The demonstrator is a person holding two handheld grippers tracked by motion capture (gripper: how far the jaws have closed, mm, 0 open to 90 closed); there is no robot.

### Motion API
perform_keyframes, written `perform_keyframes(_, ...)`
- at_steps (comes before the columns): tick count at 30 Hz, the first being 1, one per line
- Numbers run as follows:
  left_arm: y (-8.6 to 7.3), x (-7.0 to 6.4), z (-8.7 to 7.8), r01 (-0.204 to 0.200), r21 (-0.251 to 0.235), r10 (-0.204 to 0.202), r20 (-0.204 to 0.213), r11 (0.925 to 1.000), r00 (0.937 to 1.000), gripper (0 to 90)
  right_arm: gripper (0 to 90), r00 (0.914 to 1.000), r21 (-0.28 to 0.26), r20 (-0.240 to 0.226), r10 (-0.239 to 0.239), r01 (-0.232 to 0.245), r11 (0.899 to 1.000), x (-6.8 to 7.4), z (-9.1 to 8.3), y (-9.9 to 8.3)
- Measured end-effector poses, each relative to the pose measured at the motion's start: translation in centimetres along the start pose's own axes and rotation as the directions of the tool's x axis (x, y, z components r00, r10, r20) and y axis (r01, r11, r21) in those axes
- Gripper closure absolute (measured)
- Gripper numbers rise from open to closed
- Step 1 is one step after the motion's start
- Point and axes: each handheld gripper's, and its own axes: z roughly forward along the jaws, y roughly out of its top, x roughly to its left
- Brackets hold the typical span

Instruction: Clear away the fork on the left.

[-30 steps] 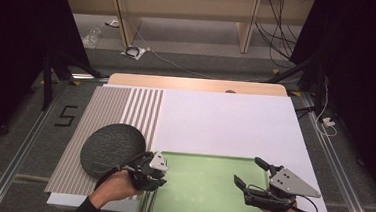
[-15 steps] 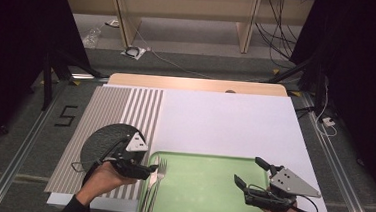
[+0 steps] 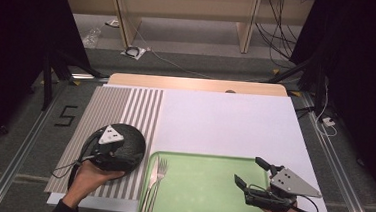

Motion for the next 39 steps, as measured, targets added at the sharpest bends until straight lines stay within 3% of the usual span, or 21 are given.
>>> perform_keyframes(13, -1.1, 1.3, -1.0, 0.072, -0.032, -0.073, -0.039, 0.9969, 0.9965, 19.5, 16.5, 1.0000, 0.000, 0.000, -0.002, 0.002, 1.000, 0.0, 0.0, 0.0)
perform_keyframes(25, -2.5, 2.1, -1.4, 0.168, -0.055, -0.171, -0.065, 0.9843, 0.9831, 19.1, 16.5, 1.0000, 0.000, 0.001, -0.001, 0.001, 1.000, 0.0, 0.0, 0.0)
perform_keyframes(28, -2.8, 2.4, -1.7, 0.186, -0.071, -0.192, -0.088, 0.9800, 0.9774, 19.1, 16.5, 1.0000, -0.002, 0.001, -0.002, 0.002, 1.000, 0.0, 0.1, 0.0)
perform_keyframes(31, -3.1, 2.5, -1.8, 0.191, -0.072, -0.200, -0.152, 0.9790, 0.9680, 18.8, 16.5, 1.0000, 0.001, 0.000, -0.002, 0.002, 1.000, 0.1, 0.0, 0.0)
perform_keyframes(35, -3.5, 3.0, -1.9, 0.238, -0.070, -0.246, -0.152, 0.9686, 0.9571, 18.3, 16.5, 1.0000, 0.002, 0.001, -0.002, 0.002, 1.000, 0.1, 0.0, 0.0)
perform_keyframes(39, -3.8, 3.3, -2.0, 0.261, -0.074, -0.270, -0.167, 0.9625, 0.9483, 18.1, 16.5, 1.0000, 0.002, 0.000, -0.001, 0.001, 1.000, 0.1, 0.0, 0.0)
